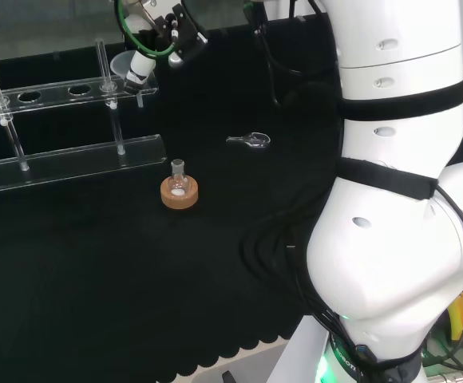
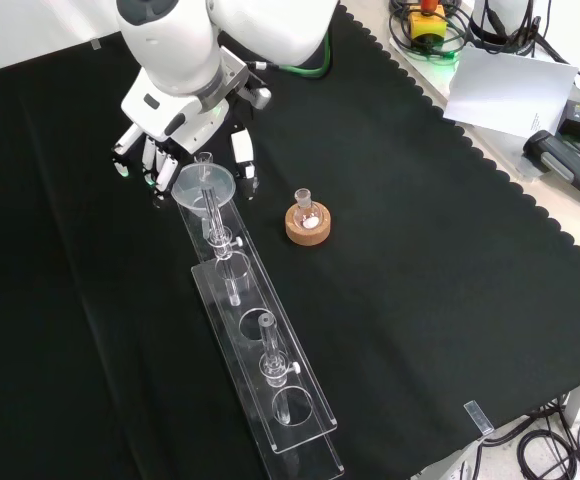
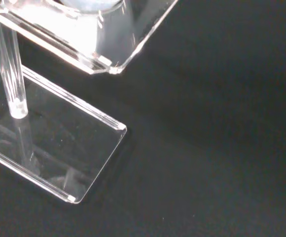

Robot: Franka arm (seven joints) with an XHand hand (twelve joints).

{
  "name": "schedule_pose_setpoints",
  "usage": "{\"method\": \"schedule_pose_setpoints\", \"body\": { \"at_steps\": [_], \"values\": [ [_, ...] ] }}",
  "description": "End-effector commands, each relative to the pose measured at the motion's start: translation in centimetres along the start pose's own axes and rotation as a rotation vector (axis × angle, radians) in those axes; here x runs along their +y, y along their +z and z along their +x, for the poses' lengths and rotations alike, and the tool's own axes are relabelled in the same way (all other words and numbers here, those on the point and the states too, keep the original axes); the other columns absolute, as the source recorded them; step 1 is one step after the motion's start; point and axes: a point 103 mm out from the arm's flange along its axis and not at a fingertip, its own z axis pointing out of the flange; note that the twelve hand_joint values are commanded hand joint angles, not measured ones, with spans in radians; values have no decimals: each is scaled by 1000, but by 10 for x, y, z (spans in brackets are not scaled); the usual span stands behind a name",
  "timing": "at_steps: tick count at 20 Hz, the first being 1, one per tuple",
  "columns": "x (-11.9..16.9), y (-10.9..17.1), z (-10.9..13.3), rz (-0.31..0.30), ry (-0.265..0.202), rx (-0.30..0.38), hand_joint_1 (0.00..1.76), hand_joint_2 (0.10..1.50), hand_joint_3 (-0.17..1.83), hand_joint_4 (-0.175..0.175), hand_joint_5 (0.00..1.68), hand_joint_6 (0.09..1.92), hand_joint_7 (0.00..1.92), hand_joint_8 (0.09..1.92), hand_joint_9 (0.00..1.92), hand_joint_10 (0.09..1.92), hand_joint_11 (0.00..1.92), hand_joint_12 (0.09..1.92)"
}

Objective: Put the funnel back on the funnel stand.

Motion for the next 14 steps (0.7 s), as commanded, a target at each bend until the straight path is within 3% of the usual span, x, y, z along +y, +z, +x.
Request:
{"method": "schedule_pose_setpoints", "body": {
  "at_steps": [1,6,14],
  "values": [
    [-1,2,-4,33,2,-17,600,610,429,45,665,430,1075,162,881,249,0,1220],
    [-6,-6,-2,32,-15,-16,416,615,240,48,514,110,839,96,706,329,0,1139],
    [-14,-24,-6,39,-26,-34,328,641,72,22,266,87,571,106,369,640,0,1036]
  ]
}}
